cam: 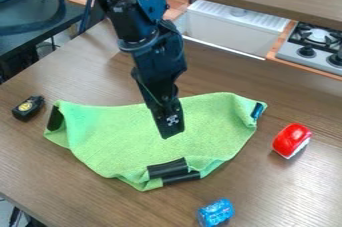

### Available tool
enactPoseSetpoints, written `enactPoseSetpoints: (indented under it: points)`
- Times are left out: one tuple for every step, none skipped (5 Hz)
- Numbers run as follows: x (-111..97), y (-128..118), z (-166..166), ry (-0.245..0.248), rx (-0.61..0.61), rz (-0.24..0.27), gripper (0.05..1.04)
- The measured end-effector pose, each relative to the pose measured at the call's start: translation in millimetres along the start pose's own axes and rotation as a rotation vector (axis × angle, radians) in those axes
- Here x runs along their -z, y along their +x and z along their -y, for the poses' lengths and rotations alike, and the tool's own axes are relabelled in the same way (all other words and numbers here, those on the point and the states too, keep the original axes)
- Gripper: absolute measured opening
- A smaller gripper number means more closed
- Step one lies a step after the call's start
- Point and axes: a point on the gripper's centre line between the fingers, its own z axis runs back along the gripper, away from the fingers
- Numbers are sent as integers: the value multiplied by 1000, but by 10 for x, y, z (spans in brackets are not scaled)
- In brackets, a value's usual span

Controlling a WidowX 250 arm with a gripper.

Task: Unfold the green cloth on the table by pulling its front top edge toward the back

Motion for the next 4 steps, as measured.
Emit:
enactPoseSetpoints:
  points:
    - [72,-58,8,-7,-12,-26,1000]
    - [241,-88,259,47,46,-79,1000]
    - [271,-113,294,81,79,-78,1000]
    - [340,-96,316,116,123,-98,999]
